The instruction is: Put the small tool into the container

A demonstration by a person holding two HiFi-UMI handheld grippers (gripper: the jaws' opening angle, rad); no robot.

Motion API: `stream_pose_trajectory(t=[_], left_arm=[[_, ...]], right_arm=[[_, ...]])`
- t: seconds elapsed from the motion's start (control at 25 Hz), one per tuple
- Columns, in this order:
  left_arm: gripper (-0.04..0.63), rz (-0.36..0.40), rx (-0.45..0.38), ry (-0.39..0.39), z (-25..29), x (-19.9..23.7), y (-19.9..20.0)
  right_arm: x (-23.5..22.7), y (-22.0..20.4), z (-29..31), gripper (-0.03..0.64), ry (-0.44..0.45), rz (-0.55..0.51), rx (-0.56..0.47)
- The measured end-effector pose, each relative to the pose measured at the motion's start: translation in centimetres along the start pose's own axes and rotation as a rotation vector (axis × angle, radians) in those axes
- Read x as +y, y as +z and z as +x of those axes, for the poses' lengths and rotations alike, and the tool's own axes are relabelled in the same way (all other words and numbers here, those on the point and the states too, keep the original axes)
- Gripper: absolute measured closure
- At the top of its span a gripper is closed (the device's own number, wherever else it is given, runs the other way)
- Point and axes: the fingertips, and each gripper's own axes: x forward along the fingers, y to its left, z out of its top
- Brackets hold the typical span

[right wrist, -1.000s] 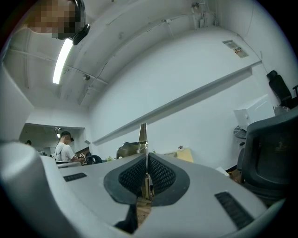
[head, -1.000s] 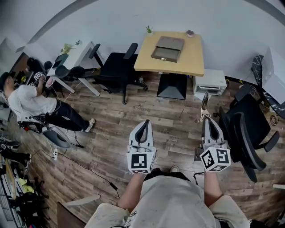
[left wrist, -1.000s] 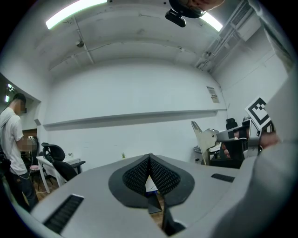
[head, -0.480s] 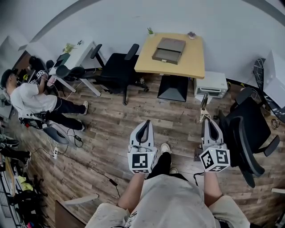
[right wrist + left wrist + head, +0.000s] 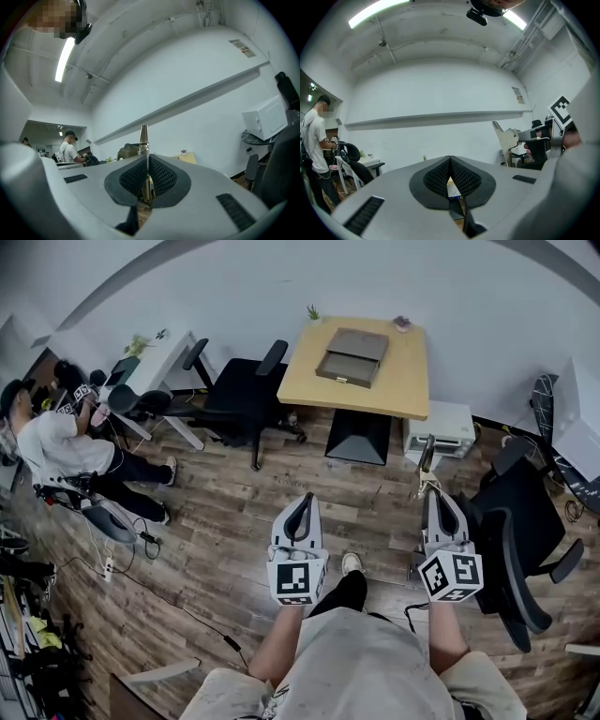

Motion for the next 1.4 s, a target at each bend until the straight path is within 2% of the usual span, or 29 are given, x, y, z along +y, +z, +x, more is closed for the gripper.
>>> stream_pose_trajectory(t=[0.4,0.72,1.4], left_arm=[[0.591,-0.018,0.020,-0.001,6.8,1.7,-1.2],[0.590,-0.028,0.037,0.017,12.1,4.8,-1.7],[0.591,-0.046,0.028,0.077,19.6,12.4,-2.5]], right_arm=[[-2.4,-0.1,6.8,0.599,-0.013,-0.010,0.030],[-3.0,0.0,13.1,0.600,-0.008,-0.007,0.049],[-1.0,0.6,24.4,0.599,0.044,-0.028,0.052]])
